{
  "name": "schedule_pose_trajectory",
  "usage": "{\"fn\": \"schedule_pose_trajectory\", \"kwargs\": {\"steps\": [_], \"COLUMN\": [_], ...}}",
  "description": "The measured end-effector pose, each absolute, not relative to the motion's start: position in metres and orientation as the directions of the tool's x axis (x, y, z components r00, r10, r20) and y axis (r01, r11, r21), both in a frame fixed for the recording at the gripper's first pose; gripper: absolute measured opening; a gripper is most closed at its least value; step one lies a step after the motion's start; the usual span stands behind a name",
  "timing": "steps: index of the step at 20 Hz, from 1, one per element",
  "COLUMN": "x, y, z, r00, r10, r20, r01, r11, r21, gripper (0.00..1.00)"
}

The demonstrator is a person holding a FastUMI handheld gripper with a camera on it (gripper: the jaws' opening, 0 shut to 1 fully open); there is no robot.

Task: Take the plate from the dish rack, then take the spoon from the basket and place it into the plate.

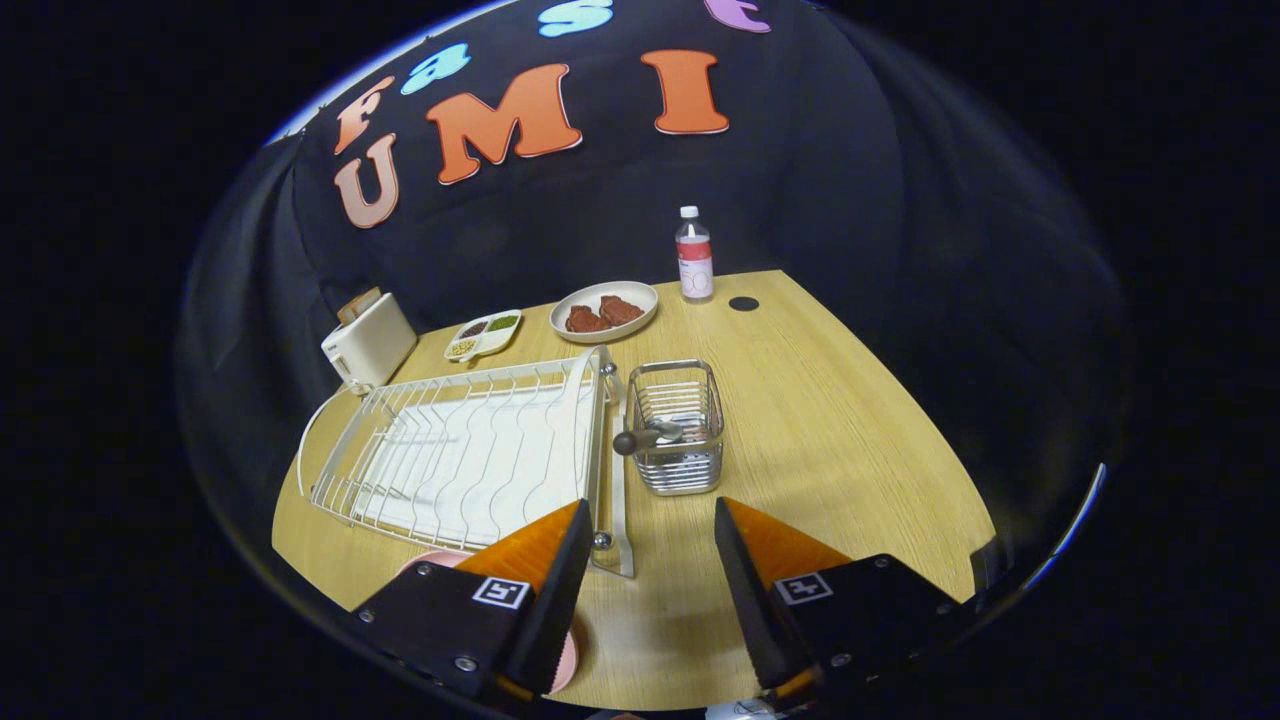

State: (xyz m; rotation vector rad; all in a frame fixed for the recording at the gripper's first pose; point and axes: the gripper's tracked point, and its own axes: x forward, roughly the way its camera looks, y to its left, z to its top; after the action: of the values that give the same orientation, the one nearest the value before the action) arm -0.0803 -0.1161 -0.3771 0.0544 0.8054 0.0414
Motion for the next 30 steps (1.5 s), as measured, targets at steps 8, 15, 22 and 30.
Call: {"fn": "schedule_pose_trajectory", "kwargs": {"steps": [8, 15, 22, 30], "x": [-0.037, -0.017, 0.001, 0.031], "y": [-0.118, -0.112, -0.112, -0.105], "z": [-0.395, -0.403, -0.402, -0.392], "r00": [0.753, 0.763, 0.764, 0.773], "r10": [0.048, 0.07, 0.065, 0.081], "r20": [-0.656, -0.643, -0.643, -0.629], "r01": [-0.123, -0.166, -0.164, -0.152], "r11": [0.99, 0.982, 0.982, 0.987], "r21": [-0.068, -0.091, -0.096, -0.06], "gripper": [0.62, 0.25, 0.17, 0.15]}}
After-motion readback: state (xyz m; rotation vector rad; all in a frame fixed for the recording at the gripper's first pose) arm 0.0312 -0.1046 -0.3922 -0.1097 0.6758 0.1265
